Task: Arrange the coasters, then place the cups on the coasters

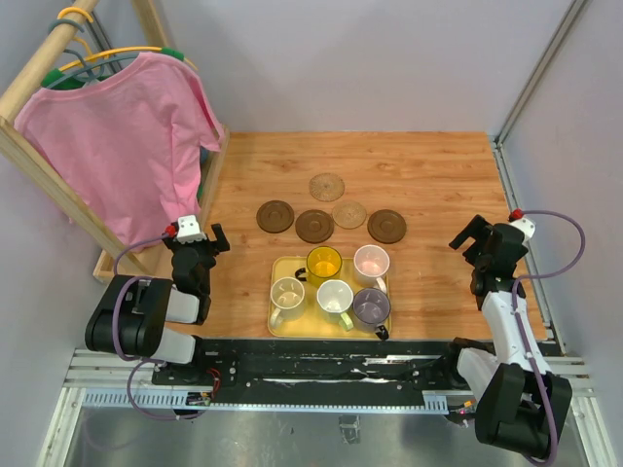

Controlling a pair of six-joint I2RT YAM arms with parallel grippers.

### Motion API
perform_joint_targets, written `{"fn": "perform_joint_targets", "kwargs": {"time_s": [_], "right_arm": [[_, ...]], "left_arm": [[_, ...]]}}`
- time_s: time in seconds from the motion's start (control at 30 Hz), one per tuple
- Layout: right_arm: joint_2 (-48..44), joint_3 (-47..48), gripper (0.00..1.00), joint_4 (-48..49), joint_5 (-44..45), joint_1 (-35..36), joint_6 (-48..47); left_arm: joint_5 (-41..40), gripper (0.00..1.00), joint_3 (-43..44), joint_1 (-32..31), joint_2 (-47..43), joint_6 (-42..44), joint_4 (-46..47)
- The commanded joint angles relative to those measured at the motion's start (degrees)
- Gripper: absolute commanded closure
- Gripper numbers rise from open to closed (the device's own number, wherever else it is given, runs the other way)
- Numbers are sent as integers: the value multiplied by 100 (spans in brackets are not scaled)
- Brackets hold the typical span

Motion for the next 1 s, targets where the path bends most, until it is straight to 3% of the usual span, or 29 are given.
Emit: {"fn": "perform_joint_targets", "kwargs": {"time_s": [0.0, 0.8, 0.97], "right_arm": [[-43, -50, 2, -35, 162, -96, 75], [410, 7, 1, 154, -446, -96, 155], [439, 23, 2, 167, -545, -96, 111]], "left_arm": [[-7, 0, 30, 45, 20, -10, 232], [175, 0, 17, 40, -18, 84, 251], [-46, 0, 99, 36, -720, 40, -456]]}}
